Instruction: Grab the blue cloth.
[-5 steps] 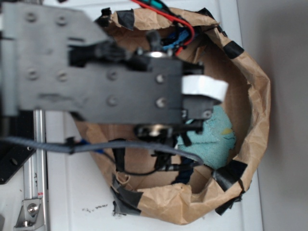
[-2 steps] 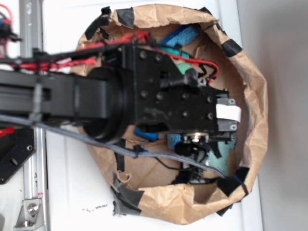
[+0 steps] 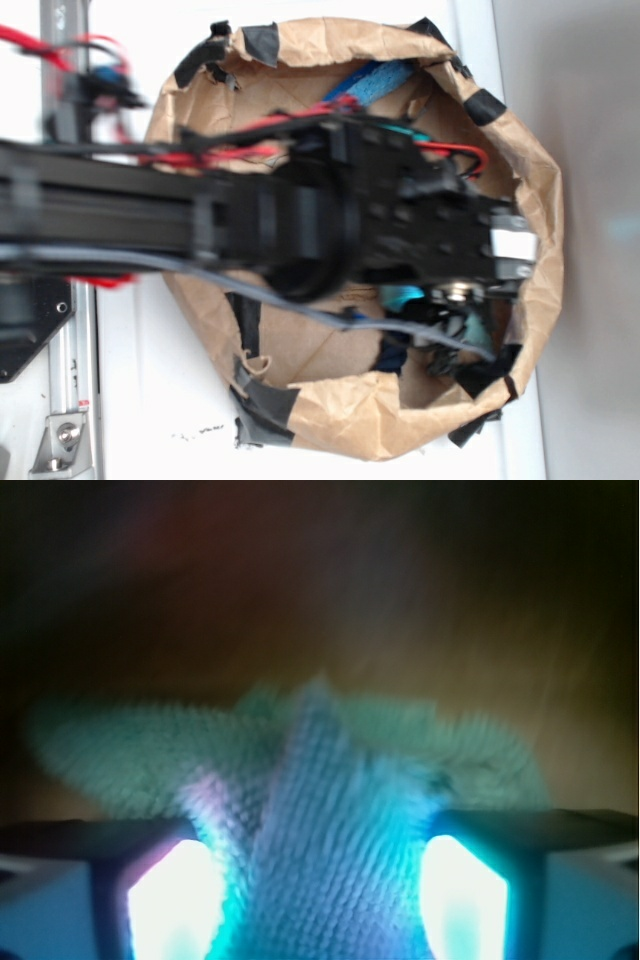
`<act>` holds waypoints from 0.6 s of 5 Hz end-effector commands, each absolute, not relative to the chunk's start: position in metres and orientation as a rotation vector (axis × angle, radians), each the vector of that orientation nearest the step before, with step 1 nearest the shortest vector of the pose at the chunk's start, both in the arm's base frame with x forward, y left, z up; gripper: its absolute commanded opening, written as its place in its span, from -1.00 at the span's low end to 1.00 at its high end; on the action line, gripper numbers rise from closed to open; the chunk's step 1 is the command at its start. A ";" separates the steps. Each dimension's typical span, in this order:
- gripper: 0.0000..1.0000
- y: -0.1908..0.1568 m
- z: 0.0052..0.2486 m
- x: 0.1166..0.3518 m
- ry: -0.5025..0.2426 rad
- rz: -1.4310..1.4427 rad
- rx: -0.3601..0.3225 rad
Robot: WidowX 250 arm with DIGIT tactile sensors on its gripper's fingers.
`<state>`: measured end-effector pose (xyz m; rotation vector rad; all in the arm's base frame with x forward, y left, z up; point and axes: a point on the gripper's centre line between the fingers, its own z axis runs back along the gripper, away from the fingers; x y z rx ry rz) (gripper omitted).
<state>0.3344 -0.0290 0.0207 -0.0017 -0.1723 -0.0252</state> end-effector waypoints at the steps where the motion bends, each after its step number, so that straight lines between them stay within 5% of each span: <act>1: -1.00 -0.016 0.029 0.329 -0.188 -0.042 0.081; 3: -1.00 0.001 0.061 0.310 -0.236 -0.043 0.129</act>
